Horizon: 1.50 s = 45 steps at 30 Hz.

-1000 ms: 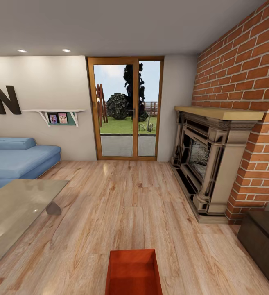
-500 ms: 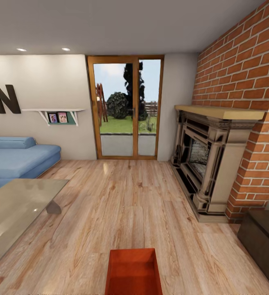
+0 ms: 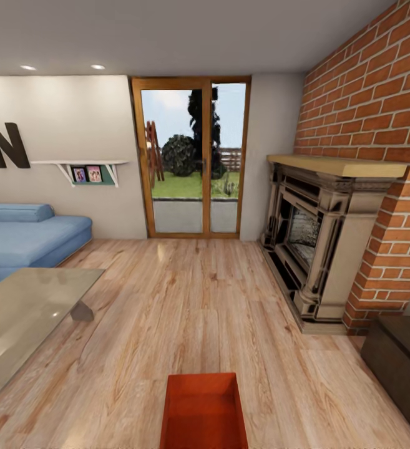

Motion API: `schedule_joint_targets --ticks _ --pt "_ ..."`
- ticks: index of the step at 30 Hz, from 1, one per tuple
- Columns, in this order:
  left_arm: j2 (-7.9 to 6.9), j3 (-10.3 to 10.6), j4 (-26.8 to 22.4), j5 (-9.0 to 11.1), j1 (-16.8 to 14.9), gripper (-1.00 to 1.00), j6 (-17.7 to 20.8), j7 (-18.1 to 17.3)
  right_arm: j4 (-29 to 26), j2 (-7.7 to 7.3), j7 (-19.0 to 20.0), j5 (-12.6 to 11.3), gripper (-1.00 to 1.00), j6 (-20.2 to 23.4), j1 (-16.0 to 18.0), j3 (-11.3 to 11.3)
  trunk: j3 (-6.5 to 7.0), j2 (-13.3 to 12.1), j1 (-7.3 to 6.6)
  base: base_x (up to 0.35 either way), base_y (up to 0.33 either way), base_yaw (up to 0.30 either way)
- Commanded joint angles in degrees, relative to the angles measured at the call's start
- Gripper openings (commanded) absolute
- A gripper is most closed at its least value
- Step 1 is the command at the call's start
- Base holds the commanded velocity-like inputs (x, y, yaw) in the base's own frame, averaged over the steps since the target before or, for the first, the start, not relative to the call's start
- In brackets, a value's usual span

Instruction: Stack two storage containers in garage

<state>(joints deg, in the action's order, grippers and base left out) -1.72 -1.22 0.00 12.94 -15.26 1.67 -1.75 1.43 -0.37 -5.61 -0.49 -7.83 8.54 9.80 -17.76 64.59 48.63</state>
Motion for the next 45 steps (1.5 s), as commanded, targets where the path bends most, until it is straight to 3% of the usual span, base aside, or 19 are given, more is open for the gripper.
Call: schedule_joint_targets --ticks 1,45 --pt "-0.02 -0.10 0.00 0.42 -0.04 1.00 0.18 -0.18 0.15 0.01 -0.19 -0.04 1.00 -0.26 0.07 0.39 -0.16 0.05 0.00 0.000 0.000 0.000" --pt "0.23 -0.10 -0.09 0.42 -0.04 1.00 0.09 -0.10 0.15 -0.04 -0.19 -0.04 1.00 -0.34 0.07 0.39 -4.19 0.05 0.00 0.000 0.000 0.000"
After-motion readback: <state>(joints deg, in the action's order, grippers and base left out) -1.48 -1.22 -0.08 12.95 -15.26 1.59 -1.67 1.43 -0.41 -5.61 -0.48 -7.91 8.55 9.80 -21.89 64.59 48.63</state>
